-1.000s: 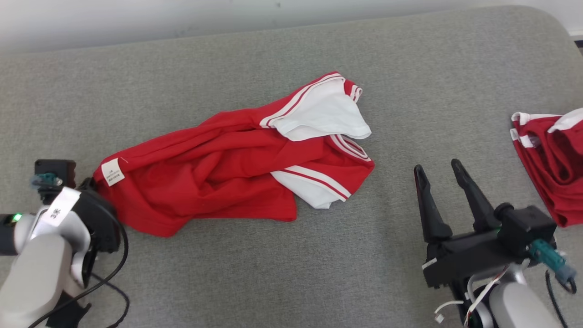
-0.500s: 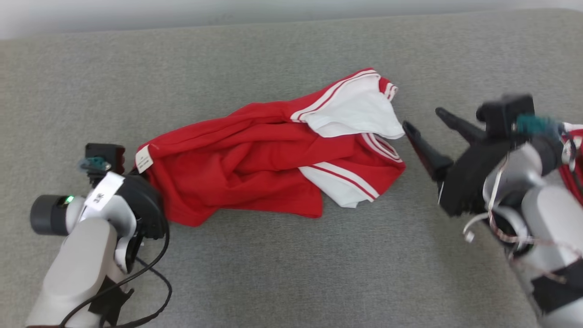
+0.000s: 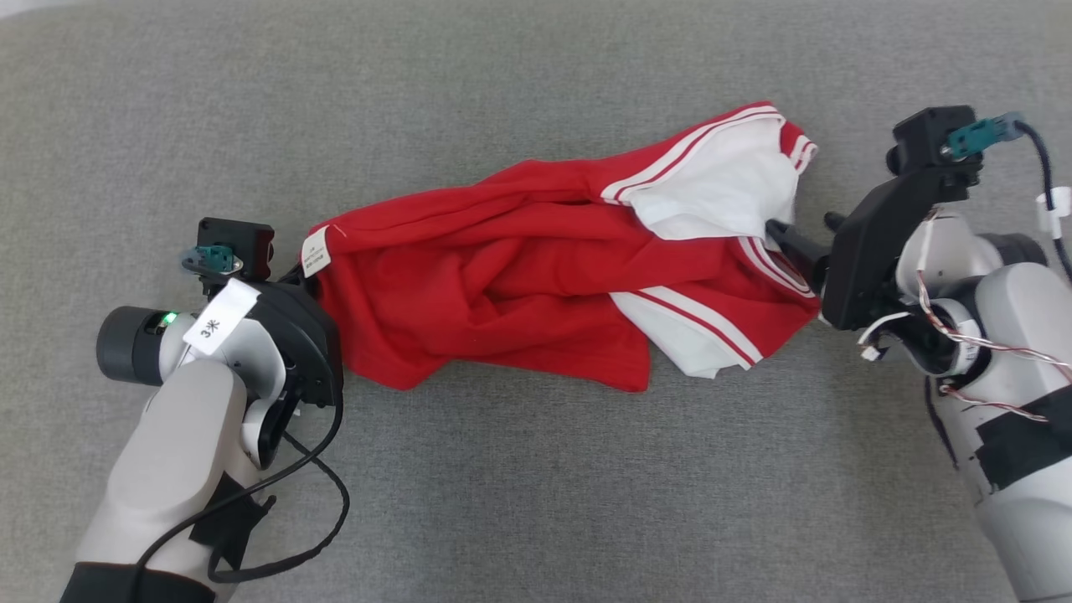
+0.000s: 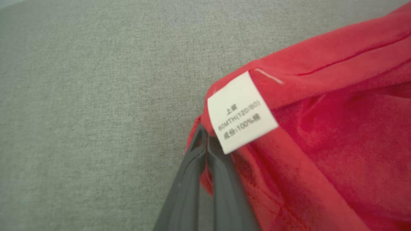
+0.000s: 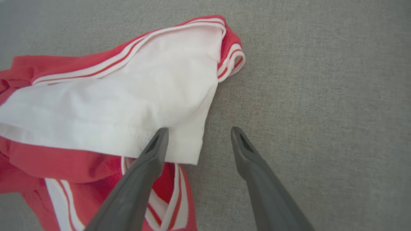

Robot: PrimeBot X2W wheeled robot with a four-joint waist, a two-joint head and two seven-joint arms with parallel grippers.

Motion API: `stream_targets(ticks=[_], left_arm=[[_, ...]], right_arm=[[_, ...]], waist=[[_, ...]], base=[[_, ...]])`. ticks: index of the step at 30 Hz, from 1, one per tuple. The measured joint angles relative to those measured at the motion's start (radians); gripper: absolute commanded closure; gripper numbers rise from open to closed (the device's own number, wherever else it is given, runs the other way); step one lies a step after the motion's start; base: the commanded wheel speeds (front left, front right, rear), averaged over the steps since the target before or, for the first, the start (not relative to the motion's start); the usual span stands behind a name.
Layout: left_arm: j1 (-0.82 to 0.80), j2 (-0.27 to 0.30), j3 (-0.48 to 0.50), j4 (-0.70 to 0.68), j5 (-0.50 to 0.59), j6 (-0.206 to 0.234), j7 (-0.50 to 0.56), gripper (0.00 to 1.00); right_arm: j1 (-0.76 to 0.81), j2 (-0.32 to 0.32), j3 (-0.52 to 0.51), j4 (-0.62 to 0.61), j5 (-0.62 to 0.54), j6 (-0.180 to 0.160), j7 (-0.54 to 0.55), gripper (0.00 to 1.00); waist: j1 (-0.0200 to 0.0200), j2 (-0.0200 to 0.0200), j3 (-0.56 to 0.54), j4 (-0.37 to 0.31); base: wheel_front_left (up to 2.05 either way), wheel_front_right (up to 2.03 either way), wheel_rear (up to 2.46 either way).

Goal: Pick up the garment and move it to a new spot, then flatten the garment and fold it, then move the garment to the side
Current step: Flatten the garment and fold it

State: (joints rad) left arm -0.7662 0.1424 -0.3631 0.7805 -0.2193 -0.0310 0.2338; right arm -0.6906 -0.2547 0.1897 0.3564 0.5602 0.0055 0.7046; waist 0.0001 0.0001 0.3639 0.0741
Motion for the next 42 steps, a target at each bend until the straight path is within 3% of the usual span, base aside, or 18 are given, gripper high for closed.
stream_targets(ticks=[6,7,10,20,30,36,42], left_arm=[[-0.003,0.005,0.003,0.001,0.000,-0.005,-0.006,1.00],[-0.003,0.007,0.003,0.000,0.000,-0.006,-0.006,1.00],[-0.007,0.008,0.004,0.000,0.000,-0.011,-0.010,1.00],[-0.014,0.014,0.005,0.024,-0.002,-0.013,-0.034,1.00],[0.034,0.026,0.030,0.027,-0.010,0.008,-0.096,1.00],[0.091,0.028,0.056,-0.034,-0.036,0.032,-0.170,1.00],[0.195,0.031,0.045,-0.067,-0.043,0.030,-0.183,1.00]], right_arm=[[-0.028,0.037,0.002,0.054,0.032,-0.015,0.045,0.13],[-0.034,0.039,0.002,0.059,0.037,-0.019,0.049,0.28],[-0.044,0.043,0.004,0.068,0.037,-0.019,0.054,1.00],[-0.088,0.010,0.046,0.082,-0.041,-0.013,0.011,1.00],[-0.062,-0.010,0.048,-0.043,-0.089,-0.005,-0.107,1.00],[0.030,-0.020,0.024,-0.144,-0.087,-0.005,-0.174,1.00],[0.184,-0.057,0.019,-0.242,-0.086,-0.007,-0.162,1.00]], waist=[[-0.0001,0.0000,0.015,0.018],[-0.0002,0.0000,0.017,0.019],[-0.0002,-0.0001,0.024,0.019],[-0.0001,-0.0001,0.006,0.008],[-0.0001,-0.0001,-0.051,-0.009],[-0.0002,-0.0001,-0.097,-0.018],[-0.0002,-0.0002,-0.139,-0.029]], base=[[0.00,0.00,0.00],[0.00,0.00,0.00],[0.00,0.00,0.00],[0.00,0.00,0.00],[0.00,0.00,0.00],[0.00,0.00,0.00],[0.00,0.00,0.00]])
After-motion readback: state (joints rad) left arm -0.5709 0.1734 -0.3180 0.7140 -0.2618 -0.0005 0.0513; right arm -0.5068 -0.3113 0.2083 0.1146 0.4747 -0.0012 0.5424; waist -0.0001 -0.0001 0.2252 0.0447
